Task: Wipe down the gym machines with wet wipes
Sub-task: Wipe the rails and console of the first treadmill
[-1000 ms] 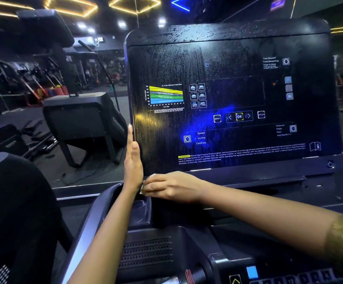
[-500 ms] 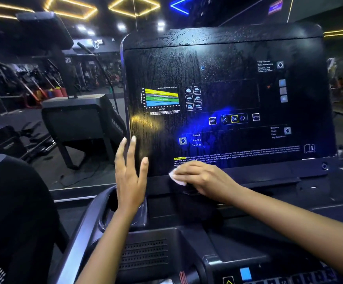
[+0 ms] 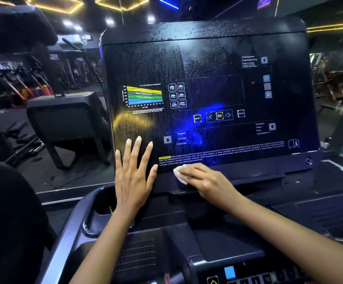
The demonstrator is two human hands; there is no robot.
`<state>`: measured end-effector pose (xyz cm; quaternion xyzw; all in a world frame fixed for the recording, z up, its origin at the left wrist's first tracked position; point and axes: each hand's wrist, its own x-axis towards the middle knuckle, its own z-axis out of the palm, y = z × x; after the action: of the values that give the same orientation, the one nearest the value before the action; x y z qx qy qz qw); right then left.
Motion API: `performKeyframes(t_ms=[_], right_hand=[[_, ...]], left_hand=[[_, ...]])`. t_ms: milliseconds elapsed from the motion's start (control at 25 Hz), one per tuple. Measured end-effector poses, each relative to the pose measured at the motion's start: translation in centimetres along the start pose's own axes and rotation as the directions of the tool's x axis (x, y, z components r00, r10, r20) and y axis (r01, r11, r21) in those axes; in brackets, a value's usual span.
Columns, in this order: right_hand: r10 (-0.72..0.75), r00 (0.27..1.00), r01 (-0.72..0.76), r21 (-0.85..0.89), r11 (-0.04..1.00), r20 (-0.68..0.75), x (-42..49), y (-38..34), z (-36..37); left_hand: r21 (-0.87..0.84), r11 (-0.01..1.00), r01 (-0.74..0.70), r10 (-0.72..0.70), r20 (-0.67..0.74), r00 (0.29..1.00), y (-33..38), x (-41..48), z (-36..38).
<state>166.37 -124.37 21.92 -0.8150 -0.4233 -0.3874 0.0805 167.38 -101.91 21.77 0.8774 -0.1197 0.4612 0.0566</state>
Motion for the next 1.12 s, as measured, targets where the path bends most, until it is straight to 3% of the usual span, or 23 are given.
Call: performKeyframes(t_ms=[320,400,520,600,840,1120], right_hand=[[0.277,0.953,-0.279,-0.001,0.96,-0.121,-4.6,2.9,-3.5],[0.212,0.97,-0.2,0.1,0.975,-0.121,-2.5,0.4,-2.4],[0.01,0.998,-0.022,0.198,0.98,0.063,0.0,-3.6,0.8],[-0.019,0.991,-0.008,0.199,0.98,0.133,-0.3,-3.8,1.7],[0.163,0.977,-0.18,0.119,0.976,0.14,-3.7,-1.4,-1.6],[0.387,0.921,-0.386,-0.048,0.921,0.03,-8.6,2.4,-5.0]], left_hand=[[0.115,0.993,-0.017,0.02,-0.032,0.999,0.1,-0.2,0.5],[0.119,0.993,-0.017,0.021,-0.035,0.999,0.0,-0.2,0.6],[0.113,0.993,-0.027,0.031,-0.035,0.999,-0.2,-0.2,0.5],[0.117,0.993,-0.027,0.032,-0.034,0.999,-0.2,-0.3,0.5],[0.031,0.998,-0.047,0.049,-0.059,0.997,-0.1,-0.4,-0.1],[-0.094,0.984,-0.149,0.142,-0.077,0.987,3.4,1.0,-0.3]])
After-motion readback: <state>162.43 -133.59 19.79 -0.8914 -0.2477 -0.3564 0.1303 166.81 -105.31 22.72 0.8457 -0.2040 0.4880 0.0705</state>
